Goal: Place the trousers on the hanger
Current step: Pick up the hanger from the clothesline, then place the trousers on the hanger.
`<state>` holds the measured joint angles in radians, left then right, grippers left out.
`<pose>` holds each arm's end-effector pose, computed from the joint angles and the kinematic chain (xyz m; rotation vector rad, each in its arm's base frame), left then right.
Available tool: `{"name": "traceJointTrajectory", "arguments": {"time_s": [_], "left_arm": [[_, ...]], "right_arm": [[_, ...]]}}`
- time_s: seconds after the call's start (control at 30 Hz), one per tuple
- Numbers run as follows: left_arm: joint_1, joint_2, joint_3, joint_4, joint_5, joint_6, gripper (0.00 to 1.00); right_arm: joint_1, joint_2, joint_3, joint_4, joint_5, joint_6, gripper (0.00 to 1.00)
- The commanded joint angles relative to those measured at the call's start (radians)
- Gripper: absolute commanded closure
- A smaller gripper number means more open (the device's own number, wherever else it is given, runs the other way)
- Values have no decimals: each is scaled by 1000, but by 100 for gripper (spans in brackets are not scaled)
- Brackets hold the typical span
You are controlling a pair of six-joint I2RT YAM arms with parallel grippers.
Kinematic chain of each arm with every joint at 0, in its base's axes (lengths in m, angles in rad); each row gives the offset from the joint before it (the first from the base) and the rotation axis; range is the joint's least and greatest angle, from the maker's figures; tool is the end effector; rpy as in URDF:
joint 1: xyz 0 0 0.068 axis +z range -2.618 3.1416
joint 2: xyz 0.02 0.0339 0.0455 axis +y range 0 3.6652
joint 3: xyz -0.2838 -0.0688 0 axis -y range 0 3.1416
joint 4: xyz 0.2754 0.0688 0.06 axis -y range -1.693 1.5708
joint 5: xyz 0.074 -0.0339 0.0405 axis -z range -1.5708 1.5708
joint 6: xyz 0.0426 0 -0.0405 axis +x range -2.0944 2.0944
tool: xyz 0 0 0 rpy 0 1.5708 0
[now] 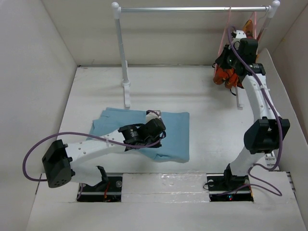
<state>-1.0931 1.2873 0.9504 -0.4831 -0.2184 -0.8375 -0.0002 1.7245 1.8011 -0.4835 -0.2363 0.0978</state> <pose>0.1458 -0.2615 0.2670 0.2086 2.4597 -0.6452 0.4394 0.0099 0.4292 -0.0572 1.9768 0.2970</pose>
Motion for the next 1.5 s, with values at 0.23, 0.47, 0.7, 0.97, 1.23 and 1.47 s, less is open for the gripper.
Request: {"name": "traceJointTrajectory", "arguments": {"time_s": [0.23,0.47,0.7,0.97,1.23,1.47], "left_arm": [[16,33,204,-55,-55,66,89],[120,107,569,-63,-6,205,65],[151,378,1091,-127,62,282,60],[170,612,1374,-100,136,241,57],[170,670,1293,18,140,189,55],[161,672,1200,127,200,179,53]], "right_arm": [[-15,-180,-71,218,-64,-23,100],[-24,-272,-117,135,-70,-81,100],[12,-426,-359,79,-26,-148,100],[97,-601,-535,10,74,-207,100],[169,-744,-710,-35,104,-205,100],[190,-781,-786,-63,103,-204,100]]}}
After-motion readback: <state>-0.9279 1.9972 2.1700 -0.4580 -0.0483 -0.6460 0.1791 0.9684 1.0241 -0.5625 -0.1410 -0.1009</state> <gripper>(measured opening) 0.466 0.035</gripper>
